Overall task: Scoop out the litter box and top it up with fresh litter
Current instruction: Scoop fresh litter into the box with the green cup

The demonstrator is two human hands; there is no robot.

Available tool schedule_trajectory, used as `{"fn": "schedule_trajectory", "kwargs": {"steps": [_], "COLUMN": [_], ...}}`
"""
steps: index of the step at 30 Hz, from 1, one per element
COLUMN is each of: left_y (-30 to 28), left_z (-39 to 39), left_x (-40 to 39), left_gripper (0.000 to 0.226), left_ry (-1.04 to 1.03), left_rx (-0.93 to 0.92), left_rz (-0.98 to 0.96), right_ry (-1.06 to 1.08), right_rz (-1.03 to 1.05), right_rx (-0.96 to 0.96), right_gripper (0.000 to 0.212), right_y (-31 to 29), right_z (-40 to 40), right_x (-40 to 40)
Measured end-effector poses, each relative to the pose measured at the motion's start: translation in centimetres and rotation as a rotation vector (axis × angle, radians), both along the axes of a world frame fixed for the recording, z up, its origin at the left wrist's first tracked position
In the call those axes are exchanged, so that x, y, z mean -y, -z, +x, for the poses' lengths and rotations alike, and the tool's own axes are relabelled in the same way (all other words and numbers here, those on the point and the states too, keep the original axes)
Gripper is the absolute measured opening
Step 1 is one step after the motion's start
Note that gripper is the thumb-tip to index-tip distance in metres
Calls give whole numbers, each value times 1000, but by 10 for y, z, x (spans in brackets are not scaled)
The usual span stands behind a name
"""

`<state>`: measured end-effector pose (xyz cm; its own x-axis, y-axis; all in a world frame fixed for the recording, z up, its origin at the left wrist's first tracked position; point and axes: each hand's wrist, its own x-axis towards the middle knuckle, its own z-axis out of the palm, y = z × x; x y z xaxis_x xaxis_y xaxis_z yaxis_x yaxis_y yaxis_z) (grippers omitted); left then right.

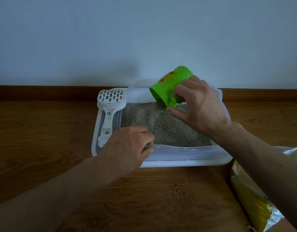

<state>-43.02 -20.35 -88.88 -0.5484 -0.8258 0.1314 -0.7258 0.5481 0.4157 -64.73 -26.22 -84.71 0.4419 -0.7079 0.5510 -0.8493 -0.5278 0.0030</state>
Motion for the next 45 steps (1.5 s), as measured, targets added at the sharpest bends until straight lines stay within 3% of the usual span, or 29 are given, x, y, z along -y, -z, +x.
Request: {"fn": "schedule_trajectory", "kwargs": {"steps": [6,27,36,45], "left_y": [-1,-9,-16,-33], "left_z": [0,-3,-5,-5], "left_x": [-2,-9,-8,-11], "left_gripper": [9,10,10,25], "left_ry": [-1,-22,-4,82], "left_rx": [10,59,155,312], "left_rz": [-6,17,41,35], "right_ry": [-79,-83,-36,101], "right_rz": [49,-107,156,180], "right_rx": [23,-25,-102,29], "right_gripper": [27,25,30,33], "right_y": [-5,-37,-25,-45], "right_z": [-2,-20,-31,-42], "right_x": [3,-13,-24,-52]}}
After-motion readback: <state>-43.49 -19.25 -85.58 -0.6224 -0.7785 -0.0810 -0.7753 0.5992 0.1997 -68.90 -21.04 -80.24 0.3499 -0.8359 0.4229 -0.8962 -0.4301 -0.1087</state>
